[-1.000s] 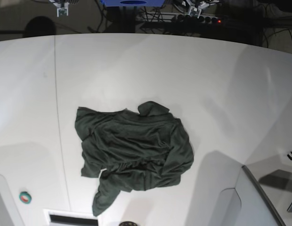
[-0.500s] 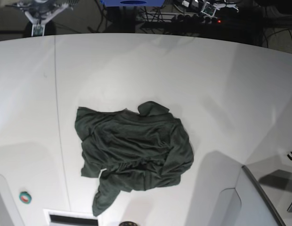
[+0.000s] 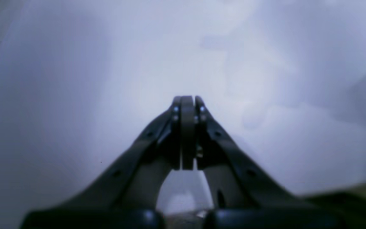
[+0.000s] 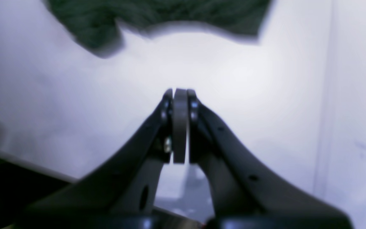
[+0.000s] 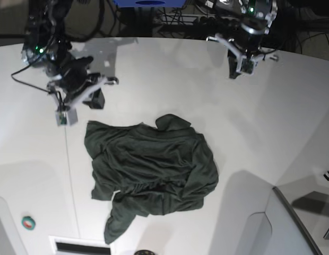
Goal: Layout the t-shirt on the table in an organized manner, then fold the t-shirt properly
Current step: 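Move the right gripper down to the green t-shirt edge and grasp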
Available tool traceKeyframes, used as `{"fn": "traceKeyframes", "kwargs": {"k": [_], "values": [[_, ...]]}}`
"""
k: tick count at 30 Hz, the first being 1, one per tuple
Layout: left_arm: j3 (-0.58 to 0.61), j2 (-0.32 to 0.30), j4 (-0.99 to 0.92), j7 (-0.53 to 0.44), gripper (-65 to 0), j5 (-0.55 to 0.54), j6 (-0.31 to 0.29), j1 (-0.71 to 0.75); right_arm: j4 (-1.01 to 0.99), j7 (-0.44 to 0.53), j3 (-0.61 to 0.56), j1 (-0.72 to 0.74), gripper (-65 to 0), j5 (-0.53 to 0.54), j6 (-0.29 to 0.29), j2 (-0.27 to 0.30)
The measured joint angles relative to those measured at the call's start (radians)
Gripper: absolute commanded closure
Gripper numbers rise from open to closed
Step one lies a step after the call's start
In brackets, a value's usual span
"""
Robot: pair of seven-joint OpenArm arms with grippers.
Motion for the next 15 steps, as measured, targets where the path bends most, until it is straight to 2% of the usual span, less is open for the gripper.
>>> {"fn": "traceKeyframes", "kwargs": {"k": [3,5,6,7,11,12,14,15], "values": [[-0.005,-0.017,-0.003,0.074,0.0,-0.158,0.008,-0.063,-0.043,-0.004,0.0,0.074,-24.2,0.167,0.003,-0.005],[-0.007,-0.033,-0.007,0.087,0.0,-0.207,0.008,-0.088,-0.119,-0.002,-0.005,0.128,-39.3,0.235,0.005,-0.006],[-0.009,-0.032,-0.007,0.097,0.0,-0.216,0.011,-0.097,-0.159,-0.001,-0.005,0.146,-45.2,0.27,0.006,-0.005],[-0.01,-0.032,-0.007,0.105,0.0,-0.218,0.013,-0.106,-0.2,0.006,-0.004,0.158,-48.2,0.302,0.006,-0.005],[-0.004,-0.026,-0.008,0.145,0.0,-0.225,0.007,-0.126,-0.39,0.016,-0.003,0.203,-42.0,0.347,0.003,-0.005],[-0.004,-0.028,-0.008,0.148,-5.1,-0.225,0.008,-0.13,-0.43,0.045,-0.004,0.217,-41.0,0.357,0.003,-0.005],[-0.005,-0.032,-0.01,0.158,-19.7,-0.222,0.008,-0.14,-0.494,0.077,-0.004,0.246,-41.0,0.373,0.003,-0.005],[-0.005,-0.033,-0.017,0.157,-23.7,-0.222,0.01,-0.146,-0.524,0.089,-0.004,0.26,-41.0,0.378,0.003,-0.006]]}}
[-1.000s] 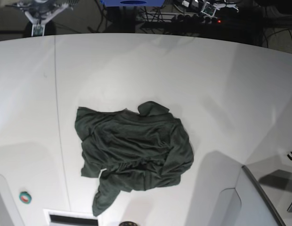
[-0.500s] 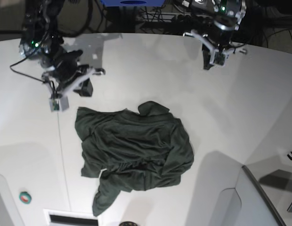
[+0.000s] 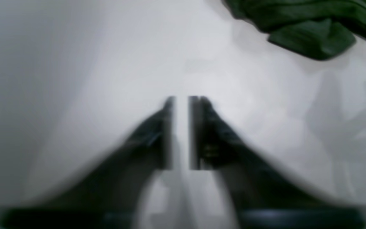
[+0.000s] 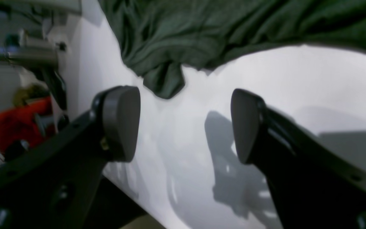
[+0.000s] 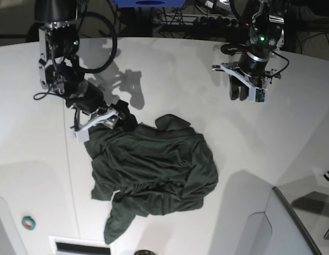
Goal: Layout the t-shirt on the table in an organized manner, then fold the t-shirt properly
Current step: 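Move the right gripper down to the green t-shirt edge and grasp, then drag the grasped shirt edge with the right gripper away from the shirt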
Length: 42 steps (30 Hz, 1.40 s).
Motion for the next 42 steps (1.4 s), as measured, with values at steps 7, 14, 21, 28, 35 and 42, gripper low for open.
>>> {"fn": "traceKeyframes", "kwargs": {"k": [7,14,21,28,35,42], "values": [[0.0,-0.013,-0.07,0.003,-25.2,-0.003,0.006,-0.018,-0.165,0.006,0.002,0.097,-40.5,0.003,0.0,-0.062],[-0.055,-0.003,-0.074,0.002,-25.2,-0.003,-0.002,-0.02,-0.293,0.071,0.003,0.145,-40.5,0.005,0.0,-0.063],[-0.096,-0.006,-0.075,0.002,-25.2,-0.003,0.004,-0.02,-0.356,0.1,0.002,0.184,-40.5,0.01,0.0,-0.063],[-0.097,-0.005,-0.075,0.001,-25.2,-0.003,-0.002,-0.02,-0.426,0.125,0.002,0.233,-40.4,0.019,0.003,-0.066],[-0.097,-0.006,-0.075,0.001,-25.2,-0.003,-0.002,-0.02,-0.426,0.125,0.002,0.227,-24.3,0.014,0.003,-0.08],[-0.097,-0.008,-0.076,0.001,-25.2,-0.003,-0.002,-0.02,-0.414,0.119,0.002,0.223,-1.1,0.008,0.003,-0.079]]}}
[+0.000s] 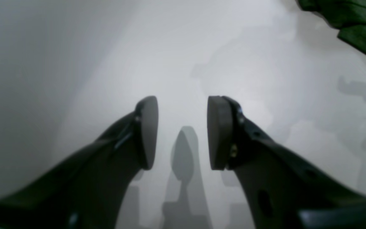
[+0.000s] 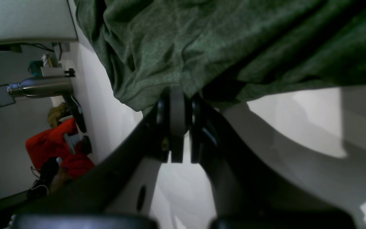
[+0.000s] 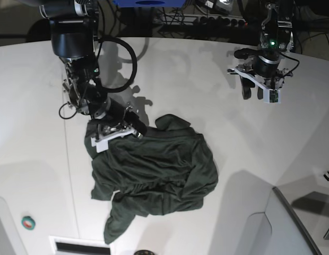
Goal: Layout the t-shirt on the table in an organized manner, then fold the t-shirt properly
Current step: 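Drag the grasped shirt edge with the right gripper away from the shirt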
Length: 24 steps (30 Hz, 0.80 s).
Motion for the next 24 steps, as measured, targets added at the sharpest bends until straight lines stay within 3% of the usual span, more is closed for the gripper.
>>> {"fn": "traceKeyframes", "kwargs": {"k": [3,7,11,13,16,21,24], "values": [[0.0,0.0,0.0,0.0,-25.2,0.0,0.0,0.0,0.078,-0.004,0.0,-0.04,-0.6,0.0,-0.001,0.0],[0.0,0.0,0.0,0.0,-25.2,0.001,0.0,0.0,0.257,-0.129,0.005,-0.128,-0.6,-0.006,-0.012,0.0],[0.0,-0.003,0.0,-0.001,-25.2,0.003,0.0,0.0,0.449,-0.187,0.006,-0.218,-0.6,-0.005,-0.084,0.003],[0.0,-0.003,0.0,-0.001,-25.2,0.003,0.0,-0.001,0.546,-0.195,0.009,-0.262,-0.6,-0.004,-0.09,0.008],[0.0,-0.003,0.0,0.0,-25.2,0.003,0.0,-0.001,0.649,-0.203,0.007,-0.275,-0.6,0.002,-0.093,0.059],[0.001,-0.003,0.0,0.0,-25.2,0.004,0.0,-0.001,0.681,-0.197,0.208,-0.257,-0.6,0.004,-0.093,0.104],[0.001,-0.003,0.0,0.001,-25.2,0.004,0.0,-0.002,0.674,-0.251,0.35,-0.241,-0.6,-0.008,-0.093,0.137]]}}
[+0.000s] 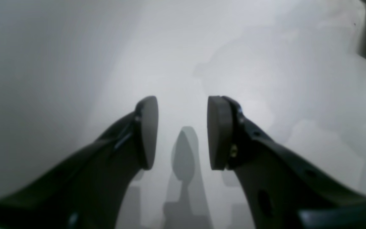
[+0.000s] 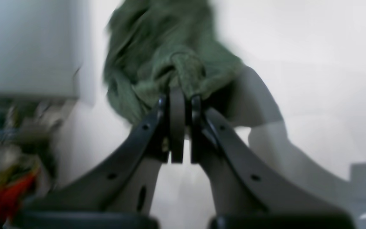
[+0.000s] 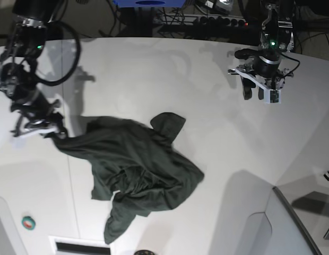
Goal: Layout the t-shirt on the table in an organized manner, then fold the t-shirt properly
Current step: 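Drag the grasped shirt edge with the right gripper away from the shirt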
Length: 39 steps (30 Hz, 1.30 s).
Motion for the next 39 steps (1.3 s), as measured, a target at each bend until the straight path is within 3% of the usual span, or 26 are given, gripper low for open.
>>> {"fn": "traceKeyframes", "kwargs": {"k": [4,7,8,13,18,23,26,28,31,39], "values": [[0.0,0.0,0.0,0.0,-25.2,0.0,0.0,0.0,-0.104,-0.086,0.211,0.127,-0.6,0.017,-0.012,0.05],[0.002,0.0,0.0,0.0,-25.2,0.0,0.0,0.0,-0.241,-0.066,0.342,0.182,-2.1,0.004,-0.193,0.081],[0.002,0.0,0.0,0.0,-25.2,0.0,0.0,0.001,-0.27,-0.066,0.351,0.178,-4.7,-0.003,-0.219,0.093],[0.006,0.0,0.0,0.0,-25.2,0.0,0.0,0.001,-0.299,-0.189,0.27,0.165,-34.8,0.006,-0.224,0.105],[0.003,0.0,0.002,-0.001,-25.2,-0.001,0.002,0.002,-0.183,-0.07,0.201,0.063,-32.3,-0.009,-0.202,0.097],[0.003,-0.001,0.001,-0.001,-25.2,0.0,0.0,0.007,-0.12,-0.066,-0.109,0.021,-32.0,0.001,-0.156,0.132],[0.005,-0.002,0.004,0.0,-25.2,0.0,0.001,0.009,-0.107,-0.041,-0.22,0.048,-32.0,-0.105,-0.145,0.131],[0.006,-0.001,0.005,-0.001,-25.2,0.0,0.001,0.009,-0.109,-0.02,-0.24,0.04,-32.3,-0.21,-0.154,0.139],[0.006,0.0,0.005,0.0,-25.0,0.0,0.0,0.009,-0.13,0.021,-0.266,0.035,-32.7,-0.304,-0.227,0.145],[0.006,0.001,0.005,0.0,-25.0,0.0,0.0,0.009,-0.277,0.05,-0.285,0.109,-32.6,-0.363,-0.23,0.146]]}}
